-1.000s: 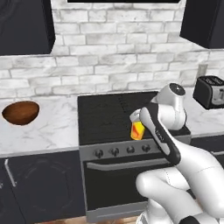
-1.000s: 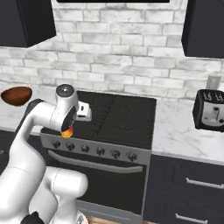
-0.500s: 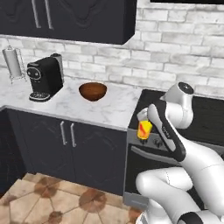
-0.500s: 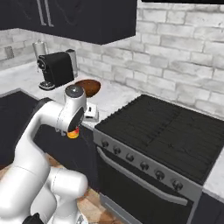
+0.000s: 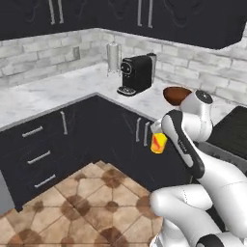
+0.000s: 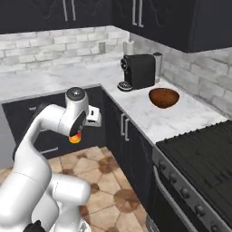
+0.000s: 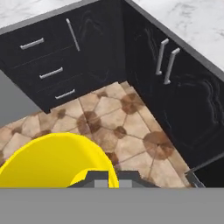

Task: Pick the cup and bowl from the counter and place them on the counter next to the sink.

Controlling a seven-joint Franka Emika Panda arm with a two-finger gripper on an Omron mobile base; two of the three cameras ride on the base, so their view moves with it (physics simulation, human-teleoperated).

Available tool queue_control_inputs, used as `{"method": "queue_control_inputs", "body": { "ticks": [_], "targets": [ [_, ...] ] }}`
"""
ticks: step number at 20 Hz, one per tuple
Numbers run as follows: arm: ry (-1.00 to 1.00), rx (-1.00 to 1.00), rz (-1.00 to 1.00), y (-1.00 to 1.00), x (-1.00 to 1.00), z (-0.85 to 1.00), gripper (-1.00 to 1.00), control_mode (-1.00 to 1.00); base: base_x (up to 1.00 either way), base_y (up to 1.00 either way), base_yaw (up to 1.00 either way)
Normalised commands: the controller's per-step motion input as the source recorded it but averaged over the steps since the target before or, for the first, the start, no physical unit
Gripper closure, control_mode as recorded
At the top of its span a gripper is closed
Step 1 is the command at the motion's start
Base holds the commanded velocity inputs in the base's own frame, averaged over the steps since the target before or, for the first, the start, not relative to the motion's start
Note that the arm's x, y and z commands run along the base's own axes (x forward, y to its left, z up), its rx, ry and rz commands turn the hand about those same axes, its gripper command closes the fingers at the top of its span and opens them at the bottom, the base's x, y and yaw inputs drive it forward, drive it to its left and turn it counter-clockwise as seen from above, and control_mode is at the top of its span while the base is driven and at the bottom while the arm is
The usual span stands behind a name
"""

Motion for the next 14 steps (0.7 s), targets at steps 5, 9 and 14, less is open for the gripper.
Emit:
{"method": "queue_control_inputs", "body": {
  "ticks": [5, 9, 14],
  "targets": [
    [0.0, 0.0, 0.0, 0.0, 0.0, 0.0, 1.0, 1.0, -0.01, 0.19, 0.71],
    [0.0, 0.0, 0.0, 0.0, 0.0, 0.0, 1.0, 1.0, 0.0, 0.08, 0.71],
    [0.0, 0.0, 0.0, 0.0, 0.0, 0.0, 1.0, 1.0, 0.0, 0.0, 0.69]
  ]
}}
